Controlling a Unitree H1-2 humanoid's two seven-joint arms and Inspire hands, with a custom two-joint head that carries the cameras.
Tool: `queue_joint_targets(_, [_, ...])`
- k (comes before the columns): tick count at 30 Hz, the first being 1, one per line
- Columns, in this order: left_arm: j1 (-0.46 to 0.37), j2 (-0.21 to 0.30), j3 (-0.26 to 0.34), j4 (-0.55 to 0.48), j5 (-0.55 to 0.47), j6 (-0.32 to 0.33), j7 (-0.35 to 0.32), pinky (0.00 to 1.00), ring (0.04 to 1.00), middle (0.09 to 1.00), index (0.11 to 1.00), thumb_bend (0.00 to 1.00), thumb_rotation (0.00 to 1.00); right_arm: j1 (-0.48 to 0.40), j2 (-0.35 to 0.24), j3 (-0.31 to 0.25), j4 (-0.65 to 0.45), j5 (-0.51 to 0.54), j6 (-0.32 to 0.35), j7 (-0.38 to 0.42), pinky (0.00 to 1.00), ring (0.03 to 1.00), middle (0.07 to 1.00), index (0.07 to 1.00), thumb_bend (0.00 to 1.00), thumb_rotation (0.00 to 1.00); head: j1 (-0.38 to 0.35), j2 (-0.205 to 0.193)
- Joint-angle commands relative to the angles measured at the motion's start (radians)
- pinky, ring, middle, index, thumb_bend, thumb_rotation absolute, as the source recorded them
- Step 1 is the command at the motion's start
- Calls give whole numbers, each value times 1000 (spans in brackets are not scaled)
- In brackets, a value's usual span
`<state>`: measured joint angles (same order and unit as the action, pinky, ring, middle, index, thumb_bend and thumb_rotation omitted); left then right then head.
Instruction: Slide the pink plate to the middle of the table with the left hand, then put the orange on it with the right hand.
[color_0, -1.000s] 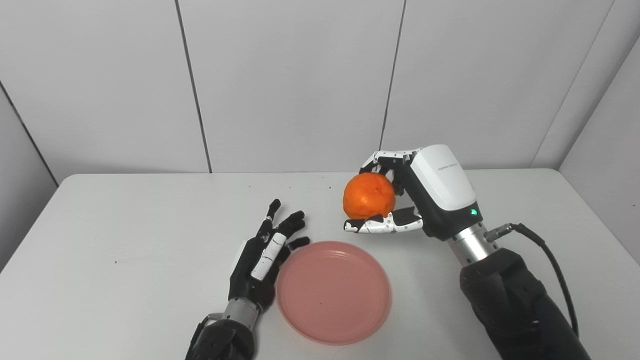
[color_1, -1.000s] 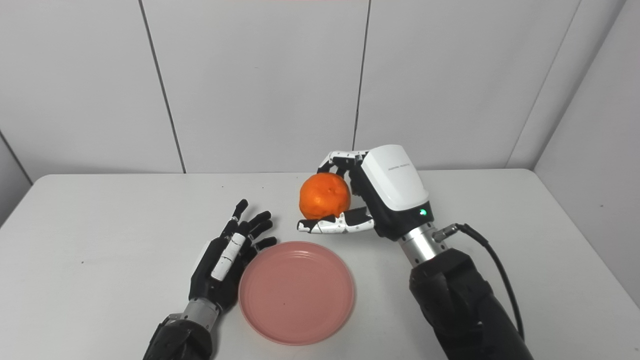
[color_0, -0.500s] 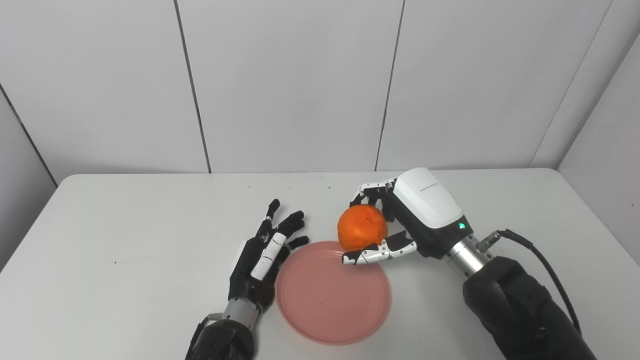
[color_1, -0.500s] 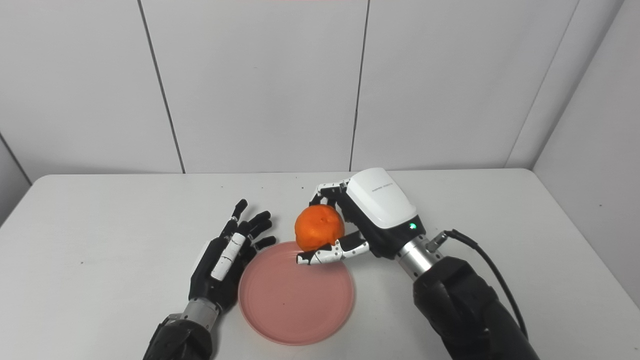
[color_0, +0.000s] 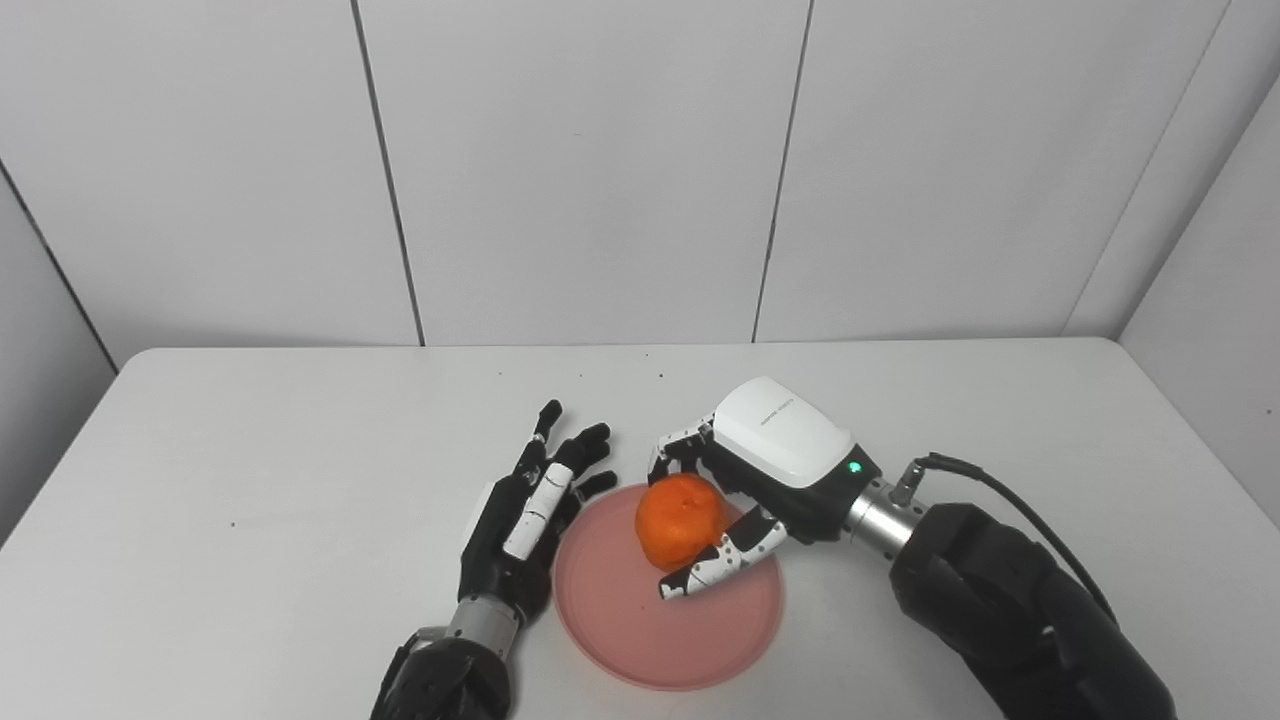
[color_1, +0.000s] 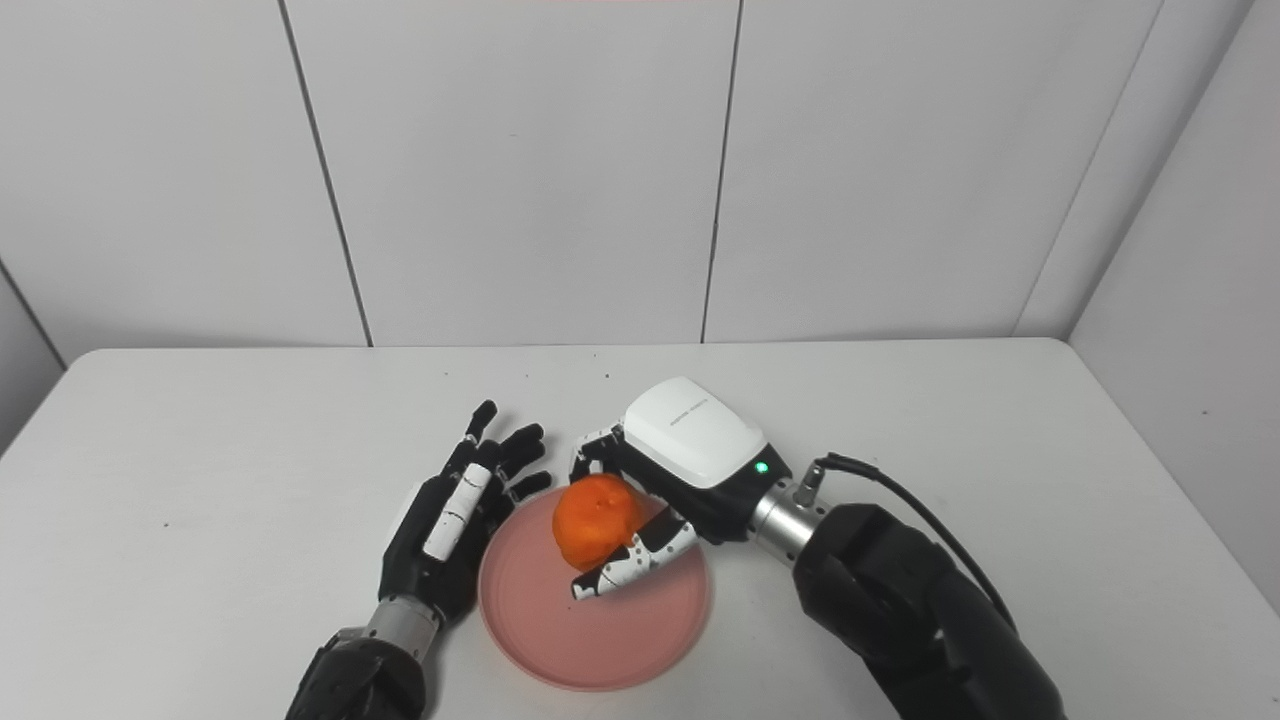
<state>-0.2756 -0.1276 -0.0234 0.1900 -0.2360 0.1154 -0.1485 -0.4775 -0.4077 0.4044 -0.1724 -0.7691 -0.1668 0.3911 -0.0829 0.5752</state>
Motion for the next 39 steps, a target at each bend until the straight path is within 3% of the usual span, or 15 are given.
queue_joint_targets(1, [26,-7,-3,18,3,65,17,794,883,830,1000,868,603,-58,-4,-6,-11,3,-42,-4,188,257,394,471,517,590,1,1])
queue_joint_targets(12, [26,-14,-12,-1,8,84,19,789,878,812,999,832,603,-85,-2,29,49,-41,-90,17,190,263,397,463,460,587,10,9])
queue_joint_targets(16, [26,-12,-14,-2,10,82,18,788,872,799,999,829,610,-90,0,50,53,-72,-93,35,189,263,399,469,474,568,9,11])
queue_joint_targets(22, [26,-9,-14,-4,7,83,15,770,877,852,1000,836,612,-92,5,64,59,-94,-101,32,197,268,384,447,500,569,7,13])
queue_joint_targets(27, [26,-7,-14,-7,7,85,15,745,873,842,1000,832,615,-93,9,62,60,-105,-102,27,206,279,400,470,514,592,6,14])
queue_joint_targets(31, [26,-10,-7,-6,-7,93,14,783,879,795,997,833,597,-99,6,60,62,-116,-103,32,195,267,402,473,519,586,6,14])
queue_joint_targets(36, [28,-9,-9,-7,-7,90,9,750,872,800,1000,828,600,-104,5,59,59,-121,-96,47,239,321,469,549,539,659,6,14])
queue_joint_targets(39, [27,-13,-3,-3,-15,92,10,763,875,798,998,836,588,-108,3,60,60,-121,-96,59,250,331,471,547,538,677,8,12])
